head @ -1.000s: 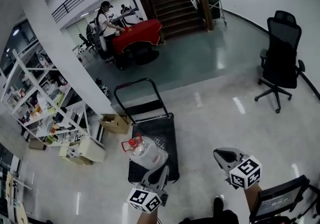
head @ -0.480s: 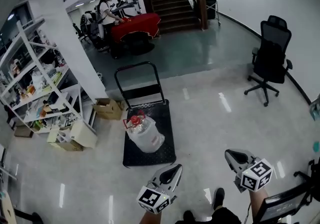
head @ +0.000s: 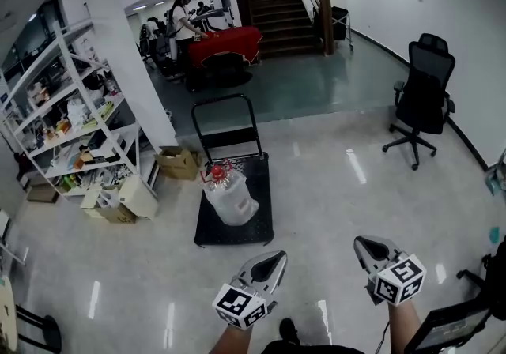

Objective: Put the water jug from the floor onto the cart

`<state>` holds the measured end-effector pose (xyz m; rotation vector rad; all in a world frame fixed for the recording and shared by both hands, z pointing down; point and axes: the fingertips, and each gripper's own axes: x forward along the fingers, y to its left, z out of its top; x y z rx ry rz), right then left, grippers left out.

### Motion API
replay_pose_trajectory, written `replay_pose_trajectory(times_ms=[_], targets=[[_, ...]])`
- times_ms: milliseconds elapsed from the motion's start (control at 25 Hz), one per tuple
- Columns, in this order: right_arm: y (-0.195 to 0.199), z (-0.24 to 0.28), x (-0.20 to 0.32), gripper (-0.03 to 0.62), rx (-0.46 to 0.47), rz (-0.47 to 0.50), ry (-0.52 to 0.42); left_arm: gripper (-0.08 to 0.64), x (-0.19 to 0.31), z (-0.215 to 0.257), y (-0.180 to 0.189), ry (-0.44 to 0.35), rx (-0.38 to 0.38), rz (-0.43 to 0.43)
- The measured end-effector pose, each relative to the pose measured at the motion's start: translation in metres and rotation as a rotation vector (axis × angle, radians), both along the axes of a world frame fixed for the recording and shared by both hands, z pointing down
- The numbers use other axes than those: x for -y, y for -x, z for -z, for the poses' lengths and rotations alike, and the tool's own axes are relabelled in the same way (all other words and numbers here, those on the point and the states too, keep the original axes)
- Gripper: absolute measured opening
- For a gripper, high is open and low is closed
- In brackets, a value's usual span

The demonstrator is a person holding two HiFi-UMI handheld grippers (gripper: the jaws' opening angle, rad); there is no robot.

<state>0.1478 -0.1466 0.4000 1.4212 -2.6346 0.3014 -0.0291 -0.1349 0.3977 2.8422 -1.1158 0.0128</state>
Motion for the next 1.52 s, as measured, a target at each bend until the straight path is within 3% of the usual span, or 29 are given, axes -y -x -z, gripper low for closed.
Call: replay_pose_trajectory(times_ms=[360,640,800,960,1200,1360,1520], targets=[[-0.057,0.016,-0.136,0.002,0.01,0.105,-0.052,-0.008,-0.138,0.012,-0.068,0.049,-0.02,0.093],[-0.071,0.026,-0.22,0.003,0.031,0.088,-0.058,-0.009,-0.243,0.029,-0.083,0.045,0.066,0.044],[-0.056,0.026,-0.266,0.003,0.044,0.045,-0.07,-0.008,-0.294,0.022,-0.061,0.049,0.077,0.012],[-0.021,0.021,-0.319,0.003,0.033,-0.014,-0.082,-0.009,-0.35,0.016,-0.016,0.011,0.068,-0.015],[0.038,-0.005,-0.411,0.002,0.033,-0.085,-0.007,-0.009,-0.431,0.015,0.049,-0.034,0.017,-0.116],[0.067,0.0,-0.454,0.003,0.041,-0.127,0.01,-0.008,-0.453,0.004,0.092,0.034,0.0,-0.024],[0.077,0.011,-0.497,0.003,0.04,-0.123,0.007,-0.009,-0.495,0.013,0.098,0.038,-0.03,-0.058]])
